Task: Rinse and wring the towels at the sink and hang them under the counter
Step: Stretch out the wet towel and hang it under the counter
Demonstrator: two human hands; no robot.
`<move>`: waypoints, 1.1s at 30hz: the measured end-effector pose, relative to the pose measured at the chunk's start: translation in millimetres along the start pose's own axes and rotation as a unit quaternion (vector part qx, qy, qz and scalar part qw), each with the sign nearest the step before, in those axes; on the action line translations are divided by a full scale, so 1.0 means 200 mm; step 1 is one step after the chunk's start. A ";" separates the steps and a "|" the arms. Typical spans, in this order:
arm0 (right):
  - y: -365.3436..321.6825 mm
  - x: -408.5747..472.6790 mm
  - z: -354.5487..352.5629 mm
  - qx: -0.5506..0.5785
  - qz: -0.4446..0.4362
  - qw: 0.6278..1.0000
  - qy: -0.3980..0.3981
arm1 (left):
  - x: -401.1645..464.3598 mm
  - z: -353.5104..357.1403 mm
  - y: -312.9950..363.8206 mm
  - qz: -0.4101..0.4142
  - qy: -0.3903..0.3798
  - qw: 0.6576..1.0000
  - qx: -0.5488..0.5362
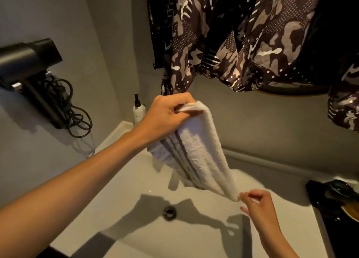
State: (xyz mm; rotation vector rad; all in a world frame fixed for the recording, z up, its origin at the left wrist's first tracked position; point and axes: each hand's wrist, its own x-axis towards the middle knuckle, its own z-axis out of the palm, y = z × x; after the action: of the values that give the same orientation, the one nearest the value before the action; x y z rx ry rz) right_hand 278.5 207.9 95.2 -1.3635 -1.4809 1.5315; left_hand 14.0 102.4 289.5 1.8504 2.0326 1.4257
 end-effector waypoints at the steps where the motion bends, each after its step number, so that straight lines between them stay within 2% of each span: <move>1: -0.04 -0.02 0.02 -0.028 -0.075 0.997 -0.001 | 0.03 0.02 0.05 0.006 -0.045 0.999 -0.013; 3: -0.18 -0.06 0.09 -0.006 -0.228 0.970 -0.089 | 0.07 0.06 0.12 -0.005 -0.125 0.990 -0.060; 4: -0.27 -0.07 0.13 0.015 -0.254 0.954 -0.159 | 0.09 0.08 0.14 -0.014 -0.147 0.984 -0.094; 6: -0.40 -0.10 0.23 0.040 -0.229 0.931 -0.283 | 0.13 0.09 0.15 -0.063 -0.161 0.974 -0.150; 7: -0.43 -0.11 0.28 0.030 -0.214 0.925 -0.311 | 0.14 0.11 0.12 -0.101 -0.154 0.970 -0.156; 9: -0.44 -0.14 0.37 -0.012 -0.196 0.934 -0.299 | 0.09 0.16 0.00 -0.193 -0.128 0.962 -0.148; 11: -0.41 -0.17 0.44 -0.010 -0.187 0.939 -0.289 | -0.06 0.26 -0.19 -0.301 -0.083 0.934 -0.172; 15: -0.37 -0.23 0.52 0.023 -0.157 0.954 -0.253 | -0.47 0.49 -0.41 -0.527 -0.020 0.808 -0.262; 17: -0.33 -0.24 0.52 0.049 -0.102 0.970 -0.214 | -0.70 0.59 -0.43 -0.611 0.008 0.711 -0.348; 20: -0.28 -0.21 0.47 0.176 0.033 0.964 -0.199 | -0.92 0.68 -0.40 -0.642 0.025 0.582 -0.498; 22: -0.27 -0.20 0.45 0.265 0.115 0.939 -0.185 | -0.96 0.71 -0.39 -0.623 0.037 0.531 -0.574; 23: -0.26 -0.20 0.44 0.296 0.146 0.928 -0.173 | -0.97 0.72 -0.38 -0.619 0.039 0.517 -0.589; 26: -0.21 -0.16 0.43 0.337 0.192 0.909 -0.153 | -0.97 0.74 -0.31 -0.631 -0.031 0.524 -0.571; 29: -0.20 -0.14 0.38 0.314 0.157 0.923 -0.161 | -0.96 0.73 -0.30 -0.645 -0.107 0.567 -0.500; 31: -0.20 -0.12 0.33 0.287 0.154 0.929 -0.175 | -0.93 0.70 -0.30 -0.617 -0.131 0.575 -0.521; 33: -0.19 -0.12 0.30 0.298 0.186 0.919 -0.181 | -0.87 0.67 -0.27 -0.579 -0.131 0.576 -0.562</move>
State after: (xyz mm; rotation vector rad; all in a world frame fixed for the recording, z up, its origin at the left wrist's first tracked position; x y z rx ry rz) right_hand 220.2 172.9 128.1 -1.0547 -0.8285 2.3365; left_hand 100.3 47.2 86.9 0.0258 1.0288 1.2092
